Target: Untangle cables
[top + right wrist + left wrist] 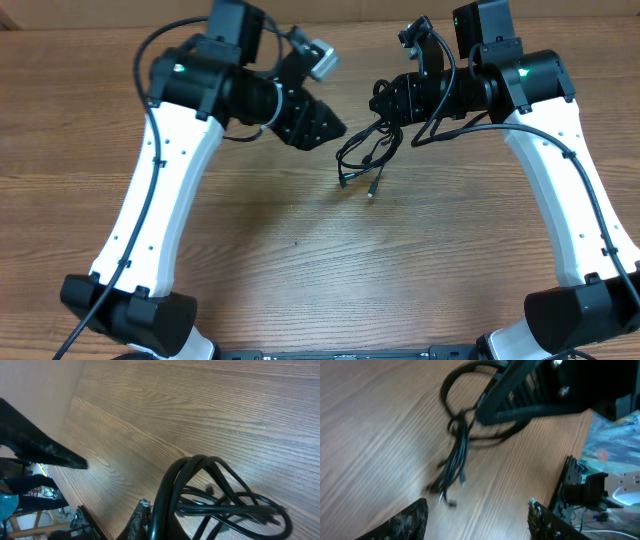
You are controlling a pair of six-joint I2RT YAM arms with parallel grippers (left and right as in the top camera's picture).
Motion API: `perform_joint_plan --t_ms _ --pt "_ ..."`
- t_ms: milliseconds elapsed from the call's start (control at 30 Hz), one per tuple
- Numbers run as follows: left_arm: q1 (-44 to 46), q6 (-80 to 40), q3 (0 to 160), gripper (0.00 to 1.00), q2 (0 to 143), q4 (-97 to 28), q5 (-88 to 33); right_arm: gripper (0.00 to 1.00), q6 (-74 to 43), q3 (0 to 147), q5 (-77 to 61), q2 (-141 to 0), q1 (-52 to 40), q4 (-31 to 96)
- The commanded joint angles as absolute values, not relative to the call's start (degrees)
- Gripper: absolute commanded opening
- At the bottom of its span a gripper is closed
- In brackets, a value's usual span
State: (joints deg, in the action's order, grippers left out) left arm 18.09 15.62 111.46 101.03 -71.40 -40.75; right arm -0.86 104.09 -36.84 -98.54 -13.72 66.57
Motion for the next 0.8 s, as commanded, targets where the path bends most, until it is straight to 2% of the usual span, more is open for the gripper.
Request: perform_joint_plan --t_ms 0,133,200,433,600,700,767 --pt "19.51 14.06 112.66 0.60 105.54 -68.51 -41.78 0.04 -0.21 105.41 -37.17 -97.69 -14.20 66.57" --pt "21.61 20.78 112.64 0.42 109.23 -66.50 -41.93 0.04 -1.30 105.41 -37.17 -97.69 -14.20 66.52" --pt "22.35 22.33 112.66 0.41 110.63 -65.49 -42.00 0.04 -1.30 105.41 -37.15 -97.69 -14.20 66.57" --pt "24.18 22.35 112.64 0.49 114.06 -63.70 -41.71 0.04 -1.30 105.41 -37.17 -97.69 -14.17 66.72" --pt "25.12 22.31 112.64 0.43 117.40 -64.62 -41.41 0.04 -1.50 105.41 -37.15 -97.69 -14.17 66.87" --pt "25.39 22.31 112.64 0.32 119.15 -64.97 -41.41 0.04 -1.50 105.41 -37.12 -97.69 -14.11 66.76" --pt "25.34 22.31 112.64 0.21 119.57 -64.95 -41.39 0.04 -1.50 105.41 -37.12 -97.69 -14.06 66.78"
